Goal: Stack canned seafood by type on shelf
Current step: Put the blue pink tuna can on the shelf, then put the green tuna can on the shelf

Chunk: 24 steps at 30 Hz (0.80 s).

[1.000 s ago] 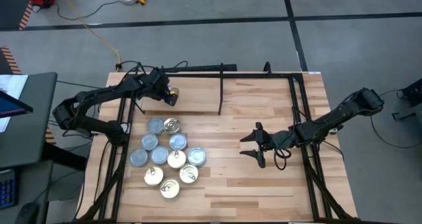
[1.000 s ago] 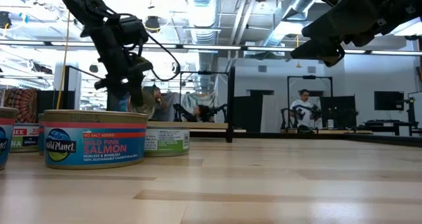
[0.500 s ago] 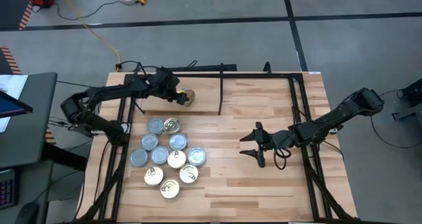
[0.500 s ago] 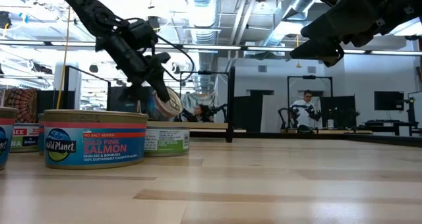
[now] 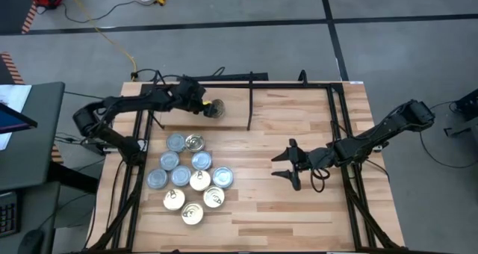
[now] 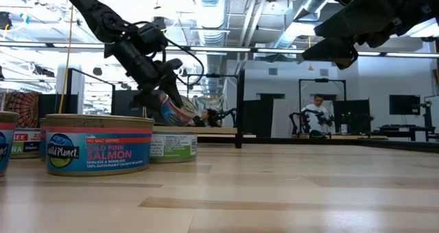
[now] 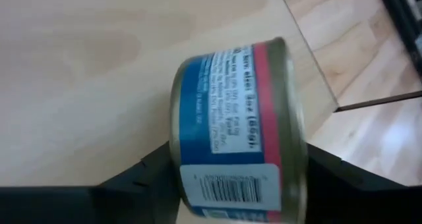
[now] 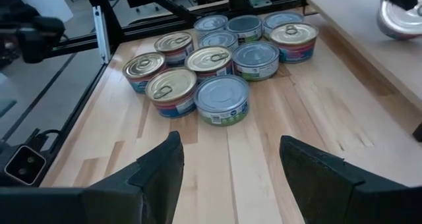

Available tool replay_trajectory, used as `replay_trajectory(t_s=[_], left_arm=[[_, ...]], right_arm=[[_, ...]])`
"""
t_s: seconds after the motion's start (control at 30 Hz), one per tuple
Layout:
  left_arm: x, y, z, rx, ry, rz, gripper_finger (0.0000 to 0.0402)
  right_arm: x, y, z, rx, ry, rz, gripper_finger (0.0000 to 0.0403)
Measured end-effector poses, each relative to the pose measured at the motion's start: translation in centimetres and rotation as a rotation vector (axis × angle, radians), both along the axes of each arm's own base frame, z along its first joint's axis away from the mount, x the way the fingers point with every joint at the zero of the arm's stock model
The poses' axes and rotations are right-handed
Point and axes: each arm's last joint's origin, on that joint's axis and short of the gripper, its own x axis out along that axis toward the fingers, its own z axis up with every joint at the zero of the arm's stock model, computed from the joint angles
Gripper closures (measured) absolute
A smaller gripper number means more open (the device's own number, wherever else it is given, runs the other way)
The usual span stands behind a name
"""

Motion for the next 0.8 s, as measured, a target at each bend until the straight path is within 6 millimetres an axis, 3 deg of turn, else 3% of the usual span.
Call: replay_trajectory(t_s=[0.2, 0.37, 0.53, 0.63, 0.8], left_arm=[[-0.2, 0.1, 1.3, 0.088, 0.041, -0.037, 0.0095], [-0.3, 0.5, 2.4, 0.232, 0.194, -0.043, 0.0035], [0.1, 0.4, 4.3, 0.389, 0.237, -0.107, 0.0016], [1.2, -1.5, 6.5, 0.558, 0.204, -0.230, 0.0023], [2.0, -7.0, 9.1, 0.778, 0.187, -0.388, 0.0042]], right_arm=[[0.0, 0.0, 0.0, 0.005, 0.000, -0.001, 0.0127], [0.0, -0.1, 0.0, 0.014, 0.002, -0.007, 0.0127], [0.2, -0.6, -0.1, 0.059, 0.014, -0.048, 0.0127], [0.4, -1.3, 0.0, 0.118, 0.006, -0.103, 0.0127], [0.7, -2.7, 0.1, 0.196, -0.021, -0.223, 0.0127]])
